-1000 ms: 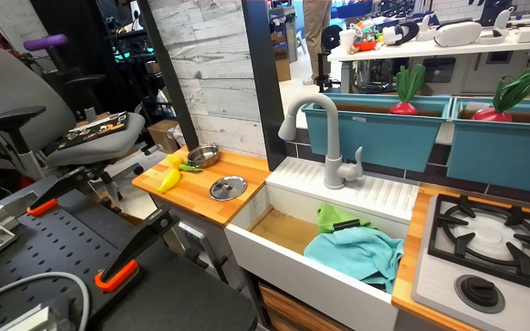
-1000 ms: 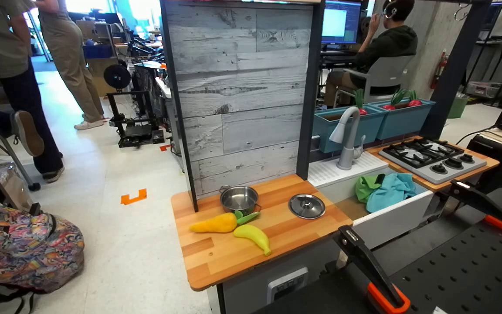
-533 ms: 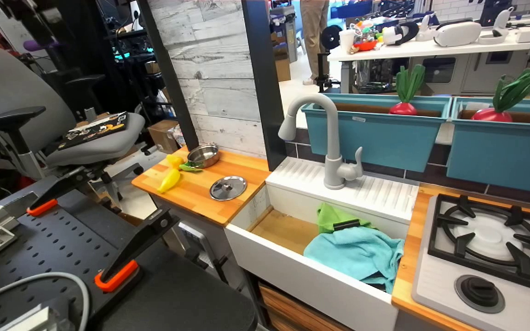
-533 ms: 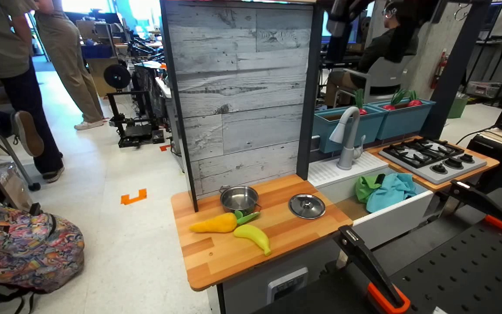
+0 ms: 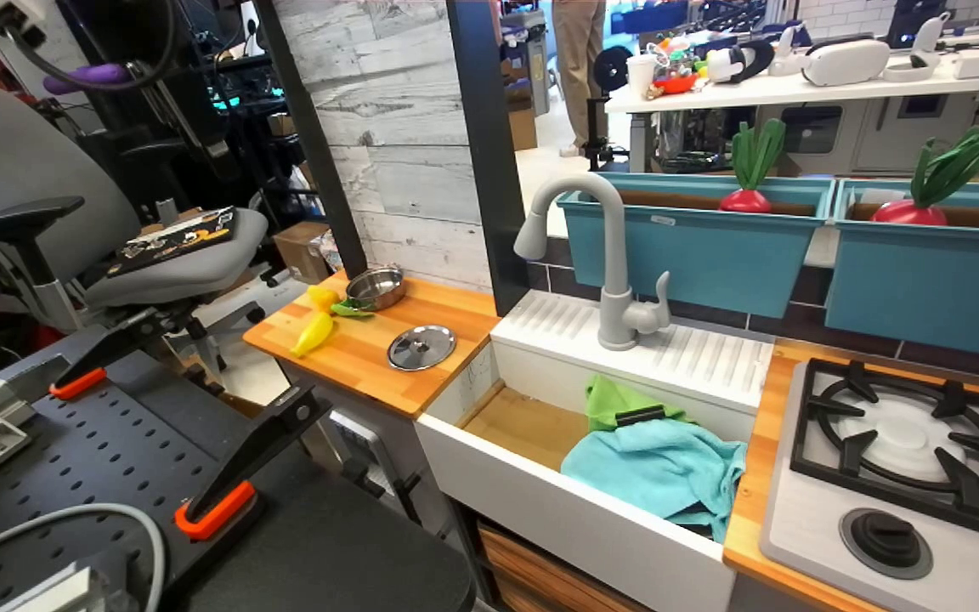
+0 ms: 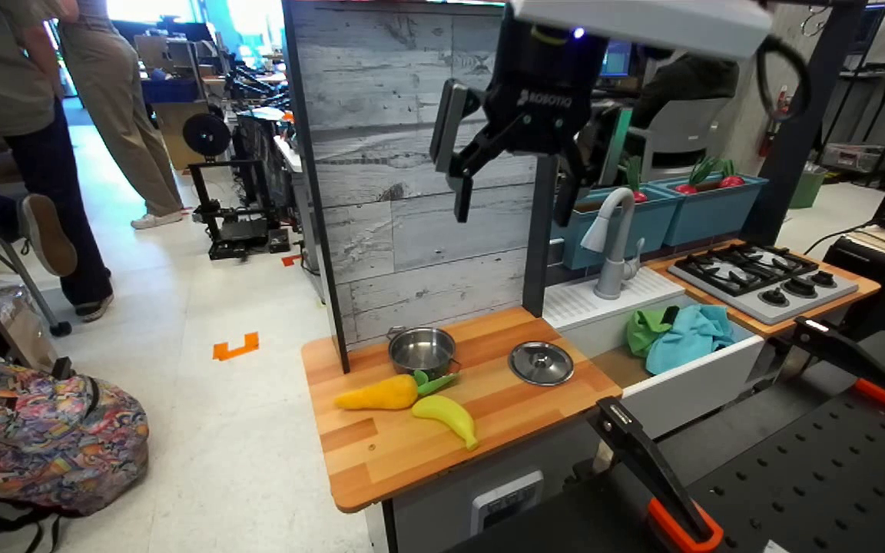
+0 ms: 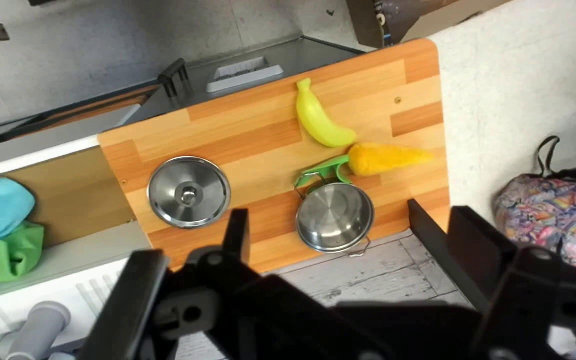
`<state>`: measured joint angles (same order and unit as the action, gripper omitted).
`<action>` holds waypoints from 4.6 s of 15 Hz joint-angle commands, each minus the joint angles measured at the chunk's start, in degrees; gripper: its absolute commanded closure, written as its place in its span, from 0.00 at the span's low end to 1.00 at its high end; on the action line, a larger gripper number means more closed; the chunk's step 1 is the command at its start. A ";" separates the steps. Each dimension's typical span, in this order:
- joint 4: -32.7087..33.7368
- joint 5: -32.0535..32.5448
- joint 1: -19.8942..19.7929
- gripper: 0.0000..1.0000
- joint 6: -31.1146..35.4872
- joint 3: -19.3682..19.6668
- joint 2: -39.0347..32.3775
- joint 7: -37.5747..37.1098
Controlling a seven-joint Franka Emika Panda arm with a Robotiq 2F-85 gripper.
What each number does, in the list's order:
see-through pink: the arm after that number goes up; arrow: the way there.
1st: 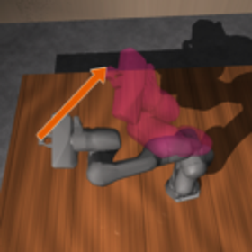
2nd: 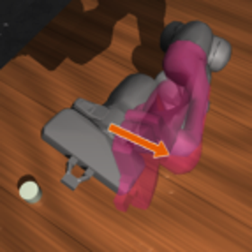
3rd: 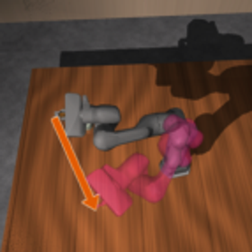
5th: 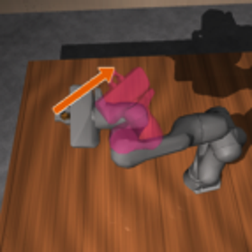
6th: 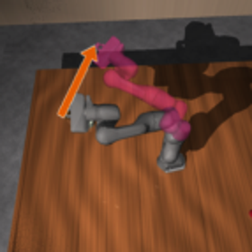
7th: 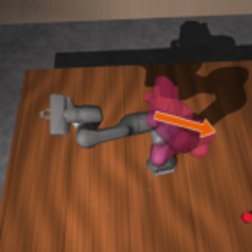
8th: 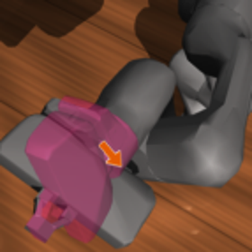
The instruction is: Pick up the carrot plush toy and put it in the pot
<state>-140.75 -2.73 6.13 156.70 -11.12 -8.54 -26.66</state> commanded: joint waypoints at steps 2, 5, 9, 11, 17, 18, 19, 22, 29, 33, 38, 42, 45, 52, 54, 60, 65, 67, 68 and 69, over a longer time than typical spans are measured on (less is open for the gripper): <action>8.47 4.27 7.73 0.00 6.56 6.71 -12.10 -11.95; 12.85 3.08 12.58 0.00 8.63 10.07 -18.44 -15.42; 18.95 0.92 16.18 0.00 8.40 11.73 -26.37 -18.22; 21.78 0.52 17.24 0.00 8.12 12.31 -29.98 -19.48; 29.74 -1.45 17.47 0.00 7.89 12.18 -39.22 -19.60; 30.97 -1.92 17.53 0.00 7.91 12.12 -40.50 -19.61; 32.38 -2.28 17.57 0.00 7.78 12.09 -41.77 -19.59; 36.35 -3.22 18.20 0.00 7.08 12.52 -45.13 -19.83; 43.44 -2.98 20.48 0.28 5.31 14.12 -50.92 -19.72; 44.48 -2.75 21.01 0.58 4.21 13.98 -51.54 -19.16; 43.20 -2.49 20.83 0.94 3.12 12.93 -49.72 -17.70; 40.04 -2.39 20.53 0.97 2.49 11.83 -46.51 -15.42; 36.73 -2.48 20.35 0.98 3.04 11.45 -43.30 -13.83; 31.71 -2.64 17.07 0.97 4.61 12.57 -35.83 -10.12; 32.11 -2.84 15.64 0.97 4.95 12.94 -35.71 -9.18; 34.16 -3.33 12.27 0.97 4.16 14.06 -37.68 -7.84; 35.95 -3.28 11.73 0.97 2.93 14.83 -39.72 -8.31; 37.15 -3.27 11.74 0.97 2.23 14.84 -40.82 -8.26; 37.86 -3.16 11.99 0.97 1.97 15.01 -41.44 -8.42; 38.63 -3.11 12.18 0.97 1.71 15.14 -42.14 -8.59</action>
<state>-105.56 -4.99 17.67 160.63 3.39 -48.46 -35.71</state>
